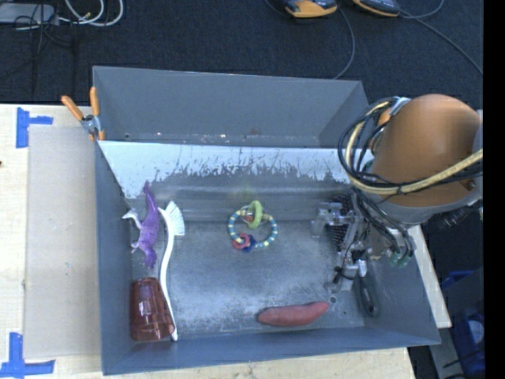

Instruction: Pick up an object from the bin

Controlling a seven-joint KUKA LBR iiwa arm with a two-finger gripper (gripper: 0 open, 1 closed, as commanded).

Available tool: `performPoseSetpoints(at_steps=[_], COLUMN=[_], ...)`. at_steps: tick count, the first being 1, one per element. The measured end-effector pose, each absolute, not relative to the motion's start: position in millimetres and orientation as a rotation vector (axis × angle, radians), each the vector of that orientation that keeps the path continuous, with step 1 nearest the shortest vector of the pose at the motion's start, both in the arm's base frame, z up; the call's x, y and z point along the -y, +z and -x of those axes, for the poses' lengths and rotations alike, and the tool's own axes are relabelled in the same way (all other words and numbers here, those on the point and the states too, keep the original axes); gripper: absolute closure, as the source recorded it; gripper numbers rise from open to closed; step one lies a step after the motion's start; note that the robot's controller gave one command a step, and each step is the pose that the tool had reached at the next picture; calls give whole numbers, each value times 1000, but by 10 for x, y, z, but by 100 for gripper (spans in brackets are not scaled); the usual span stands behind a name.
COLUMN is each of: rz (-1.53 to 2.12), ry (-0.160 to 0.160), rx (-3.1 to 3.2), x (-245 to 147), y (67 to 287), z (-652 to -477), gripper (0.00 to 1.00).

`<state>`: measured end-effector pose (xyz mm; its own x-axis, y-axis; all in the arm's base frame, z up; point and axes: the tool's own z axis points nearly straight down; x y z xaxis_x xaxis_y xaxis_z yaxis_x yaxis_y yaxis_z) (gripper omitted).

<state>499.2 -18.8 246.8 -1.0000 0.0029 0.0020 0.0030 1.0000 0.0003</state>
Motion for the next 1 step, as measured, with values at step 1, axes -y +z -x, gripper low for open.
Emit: performPoseSetpoints(at_steps=[1], rz=[-46], ry=[-1], rx=[3140], x=[108], y=[1748], z=[-4876], gripper=[0])
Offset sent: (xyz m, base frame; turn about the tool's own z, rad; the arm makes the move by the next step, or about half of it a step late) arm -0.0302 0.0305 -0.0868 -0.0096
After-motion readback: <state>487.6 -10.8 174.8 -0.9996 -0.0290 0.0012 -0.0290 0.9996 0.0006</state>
